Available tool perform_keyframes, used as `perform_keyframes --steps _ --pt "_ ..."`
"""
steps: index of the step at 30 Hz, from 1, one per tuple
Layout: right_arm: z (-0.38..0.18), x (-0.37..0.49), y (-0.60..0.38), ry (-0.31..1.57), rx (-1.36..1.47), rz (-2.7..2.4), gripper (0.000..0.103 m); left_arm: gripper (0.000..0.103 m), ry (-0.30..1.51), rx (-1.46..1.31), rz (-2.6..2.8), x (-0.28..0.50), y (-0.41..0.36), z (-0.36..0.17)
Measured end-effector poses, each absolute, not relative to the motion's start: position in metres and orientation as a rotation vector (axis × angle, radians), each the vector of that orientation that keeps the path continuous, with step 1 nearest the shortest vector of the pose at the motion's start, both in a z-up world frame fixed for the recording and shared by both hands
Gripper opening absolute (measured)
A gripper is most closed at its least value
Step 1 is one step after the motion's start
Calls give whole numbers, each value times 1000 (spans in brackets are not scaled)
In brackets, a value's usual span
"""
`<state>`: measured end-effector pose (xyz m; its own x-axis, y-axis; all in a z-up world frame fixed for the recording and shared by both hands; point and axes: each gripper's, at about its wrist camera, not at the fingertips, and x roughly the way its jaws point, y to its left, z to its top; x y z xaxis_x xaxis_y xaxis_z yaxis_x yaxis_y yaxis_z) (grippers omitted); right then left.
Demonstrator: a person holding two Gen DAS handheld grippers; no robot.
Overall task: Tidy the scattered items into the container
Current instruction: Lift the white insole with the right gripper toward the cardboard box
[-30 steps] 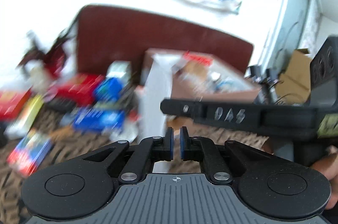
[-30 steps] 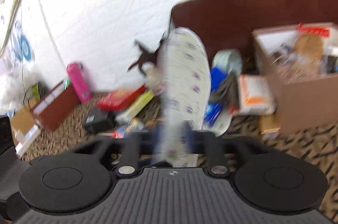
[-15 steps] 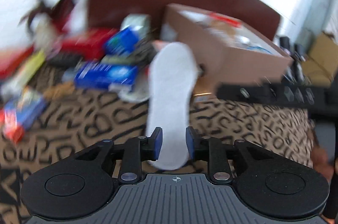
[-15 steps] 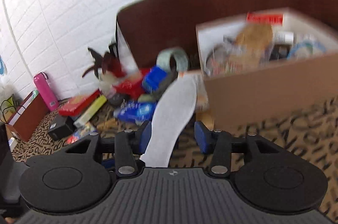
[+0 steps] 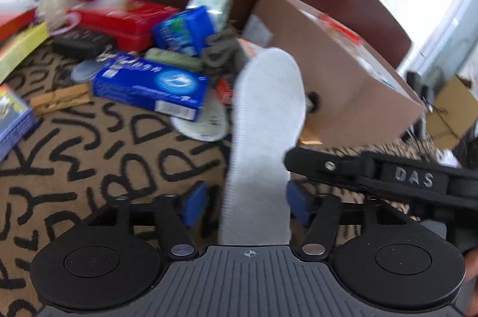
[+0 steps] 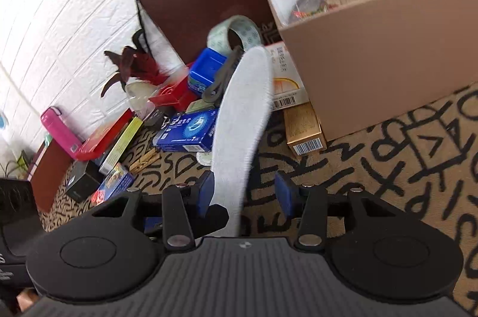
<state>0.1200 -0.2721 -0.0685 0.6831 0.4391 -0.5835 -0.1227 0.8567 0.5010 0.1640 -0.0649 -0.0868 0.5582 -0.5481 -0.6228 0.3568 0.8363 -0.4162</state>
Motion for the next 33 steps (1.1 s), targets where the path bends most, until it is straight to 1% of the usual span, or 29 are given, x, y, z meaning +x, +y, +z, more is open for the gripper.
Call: perform_keyframes --steps 3,6,7,8,9,10,11,15,19,27,33 --pt "-73 126 -270 763 453 330 51 75 829 -291 -558 171 -59 -90" --pt "-77 133 -268 767 460 337 49 74 829 -269 -607 175 -64 -90" --pt "-79 135 -267 770 464 337 49 61 831 -259 -623 176 -67 -91" --pt "-81 137 -267 777 470 340 48 32 847 -252 -644 178 -70 -91" --pt "-83 139 -266 784 474 346 41 29 865 -249 -649 180 -72 -92" --pt "-85 140 -265 790 477 356 35 21 866 -246 -639 179 -73 -92" --pt "-86 139 -264 794 471 348 31 18 858 -241 -635 177 -73 -90" --pt "-76 126 -266 746 448 347 20 14 808 -250 -639 163 -69 -74" --pt "-52 109 -267 664 410 356 19 12 725 -217 -650 145 -74 -48" --pt "-2 71 -283 515 379 361 19 12 614 -205 -709 117 -89 1" --pt "30 63 -309 410 377 316 19 12 531 -131 -774 122 -128 37"
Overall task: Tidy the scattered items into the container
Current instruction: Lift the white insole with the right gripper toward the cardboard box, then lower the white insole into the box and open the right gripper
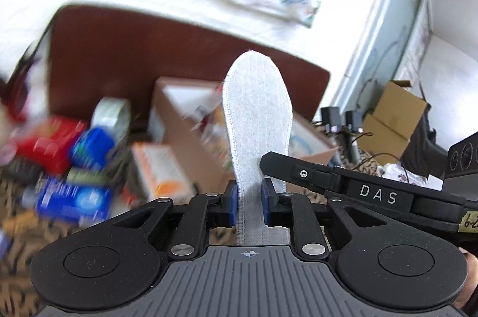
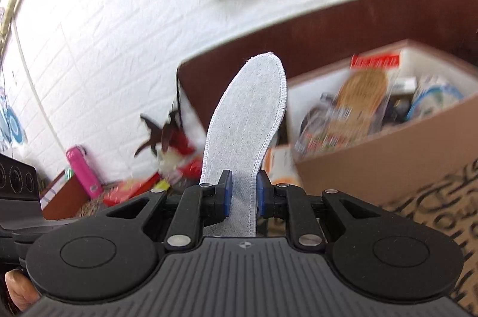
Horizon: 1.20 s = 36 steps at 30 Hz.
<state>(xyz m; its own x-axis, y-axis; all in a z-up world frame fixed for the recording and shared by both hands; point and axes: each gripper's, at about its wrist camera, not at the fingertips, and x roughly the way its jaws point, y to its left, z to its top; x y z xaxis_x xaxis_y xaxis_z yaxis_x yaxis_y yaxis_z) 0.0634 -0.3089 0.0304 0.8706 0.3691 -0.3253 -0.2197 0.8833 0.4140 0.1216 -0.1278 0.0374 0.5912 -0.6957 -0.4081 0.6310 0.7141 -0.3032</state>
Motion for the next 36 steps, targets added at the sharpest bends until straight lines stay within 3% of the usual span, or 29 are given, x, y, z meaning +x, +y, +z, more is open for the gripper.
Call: perform_keyframes --steps 8,16,19,21,23,25,28,30,34,36 --pt "66 93 -361 300 392 209 19 12 473 -91 -876 168 -197 72" --pt "59 150 -415 282 424 101 20 12 488 -66 -904 229 -267 54" --pt "43 170 -428 302 416 49 19 35 513 -55 -875 247 -290 35" --pt "28 183 -435 331 401 -3 20 57 537 -31 -816 253 -299 22" --pt "12 191 -440 388 380 -59 20 86 529 -22 -792 251 -293 11" --pt "-4 190 -446 415 388 -66 20 94 493 -21 -788 243 -283 8" --pt "-18 182 -446 412 385 -71 31 95 468 -4 -790 230 -271 8" --pt "-20 176 -440 391 359 -72 50 97 465 -7 -776 221 -267 10" --pt "-13 167 -429 372 351 -59 69 103 454 -77 -721 214 -252 16" --pt "-7 161 -428 360 363 -69 85 103 466 -143 -714 210 -239 22"
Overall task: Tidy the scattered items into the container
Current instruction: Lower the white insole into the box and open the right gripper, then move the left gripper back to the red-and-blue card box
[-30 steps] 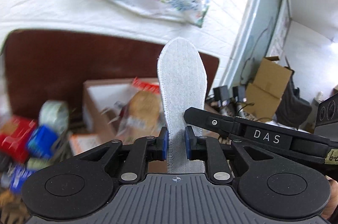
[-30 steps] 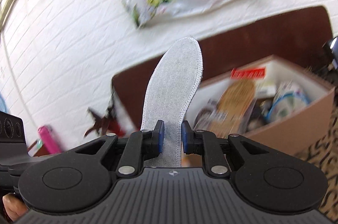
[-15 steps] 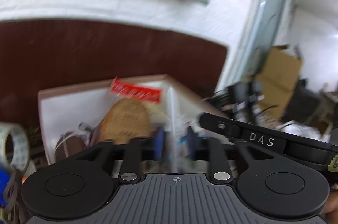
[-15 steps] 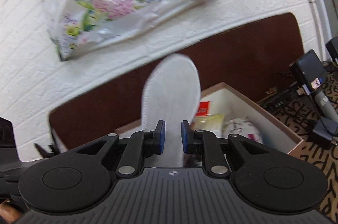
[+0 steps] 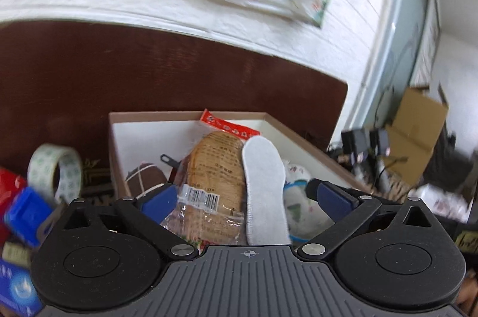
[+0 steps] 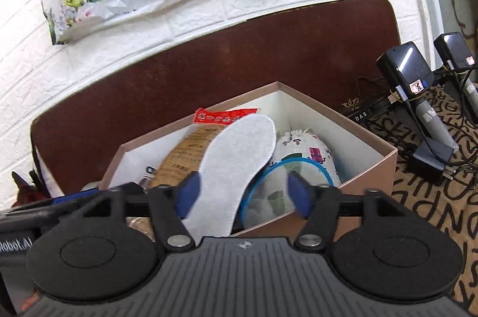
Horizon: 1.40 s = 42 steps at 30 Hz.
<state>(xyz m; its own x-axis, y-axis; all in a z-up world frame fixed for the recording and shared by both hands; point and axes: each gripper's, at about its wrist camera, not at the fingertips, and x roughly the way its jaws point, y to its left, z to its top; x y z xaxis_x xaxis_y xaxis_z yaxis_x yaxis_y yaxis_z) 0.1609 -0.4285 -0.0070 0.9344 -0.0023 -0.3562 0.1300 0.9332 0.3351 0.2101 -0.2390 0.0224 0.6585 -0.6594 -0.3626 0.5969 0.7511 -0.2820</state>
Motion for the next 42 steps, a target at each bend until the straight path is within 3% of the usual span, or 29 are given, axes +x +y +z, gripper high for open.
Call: perform_keyframes --steps 3,7,19,32,36,42 --pt "3 144 -429 339 381 -90 102 103 469 -194 -695 196 -222 29" --pt "14 122 -416 327 374 -27 102 103 422 -227 -677 165 -195 28" --pt "3 59 -343 378 375 146 102 103 538 -258 -555 86 -99 -16" --pt "-49 39 -248 712 456 340 102 103 623 -312 -235 30 26 -55" --pt "-52 31 -218 760 377 328 102 103 603 -320 -185 29 46 -55" --pt "-52 20 -171 689 147 353 102 103 563 -325 -164 50 84 -51"
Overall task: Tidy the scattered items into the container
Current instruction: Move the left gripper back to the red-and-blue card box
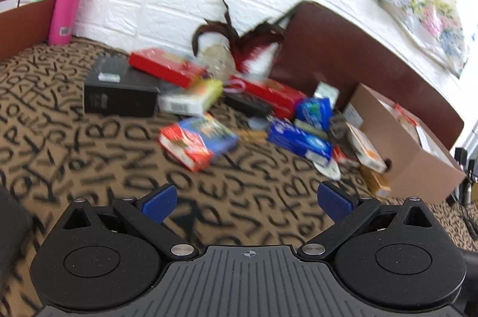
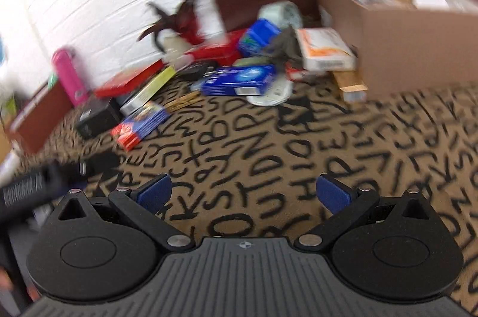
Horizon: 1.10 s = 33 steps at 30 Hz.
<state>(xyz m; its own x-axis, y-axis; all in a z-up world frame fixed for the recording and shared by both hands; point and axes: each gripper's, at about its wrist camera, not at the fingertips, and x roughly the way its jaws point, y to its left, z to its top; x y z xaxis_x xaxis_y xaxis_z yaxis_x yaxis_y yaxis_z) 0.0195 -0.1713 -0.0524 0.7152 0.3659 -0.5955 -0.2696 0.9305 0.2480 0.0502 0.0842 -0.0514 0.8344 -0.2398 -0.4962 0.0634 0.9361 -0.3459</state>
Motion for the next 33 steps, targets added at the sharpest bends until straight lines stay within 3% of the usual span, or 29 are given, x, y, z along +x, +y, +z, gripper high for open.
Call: perform_keyframes --steps 12,28,33 --pt "-71 66 -95 659 -84 578 102 101 637 -264 -243 133 118 -64" --pt "-91 135 -32 643 -123 773 102 101 718 -193 -367 194 126 -80" --pt "-92 148 -28 646 -116 778 100 87 755 -176 -436 191 118 -81"
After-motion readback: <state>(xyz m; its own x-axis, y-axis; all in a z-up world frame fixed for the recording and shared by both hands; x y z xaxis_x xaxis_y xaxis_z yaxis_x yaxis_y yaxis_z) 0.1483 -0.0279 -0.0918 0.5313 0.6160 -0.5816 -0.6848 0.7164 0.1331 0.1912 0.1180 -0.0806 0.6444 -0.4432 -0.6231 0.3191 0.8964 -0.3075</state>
